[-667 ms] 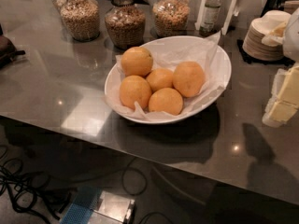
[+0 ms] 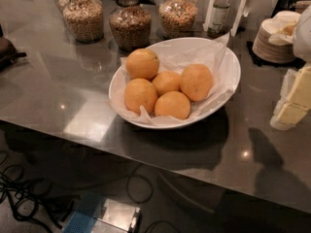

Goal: Pick orange from white bowl

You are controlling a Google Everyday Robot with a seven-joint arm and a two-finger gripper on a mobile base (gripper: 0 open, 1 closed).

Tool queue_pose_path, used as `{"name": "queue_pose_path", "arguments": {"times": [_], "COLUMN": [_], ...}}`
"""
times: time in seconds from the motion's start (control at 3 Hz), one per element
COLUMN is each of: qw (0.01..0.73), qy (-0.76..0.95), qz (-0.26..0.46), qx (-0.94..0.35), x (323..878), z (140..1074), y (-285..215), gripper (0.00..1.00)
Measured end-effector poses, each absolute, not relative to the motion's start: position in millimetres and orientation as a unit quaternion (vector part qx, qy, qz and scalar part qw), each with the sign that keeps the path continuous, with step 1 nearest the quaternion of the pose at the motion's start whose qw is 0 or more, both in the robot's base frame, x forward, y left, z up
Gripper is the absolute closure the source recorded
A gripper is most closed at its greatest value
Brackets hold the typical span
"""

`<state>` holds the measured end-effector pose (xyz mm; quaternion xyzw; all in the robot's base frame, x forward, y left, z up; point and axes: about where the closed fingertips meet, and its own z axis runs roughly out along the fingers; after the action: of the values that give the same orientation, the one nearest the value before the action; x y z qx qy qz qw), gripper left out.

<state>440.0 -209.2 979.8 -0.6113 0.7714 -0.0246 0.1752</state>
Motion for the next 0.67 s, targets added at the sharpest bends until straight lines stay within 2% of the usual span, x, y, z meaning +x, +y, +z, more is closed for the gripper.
{"name": "queue_pose_path", "arguments": {"times": [0.67], "qw": [0.237], "qy": [0.704], "qz": [0.051], "qx": [-0.667], "x": [461], "z": [1002], "y": [-147], "gripper": [0.0]}}
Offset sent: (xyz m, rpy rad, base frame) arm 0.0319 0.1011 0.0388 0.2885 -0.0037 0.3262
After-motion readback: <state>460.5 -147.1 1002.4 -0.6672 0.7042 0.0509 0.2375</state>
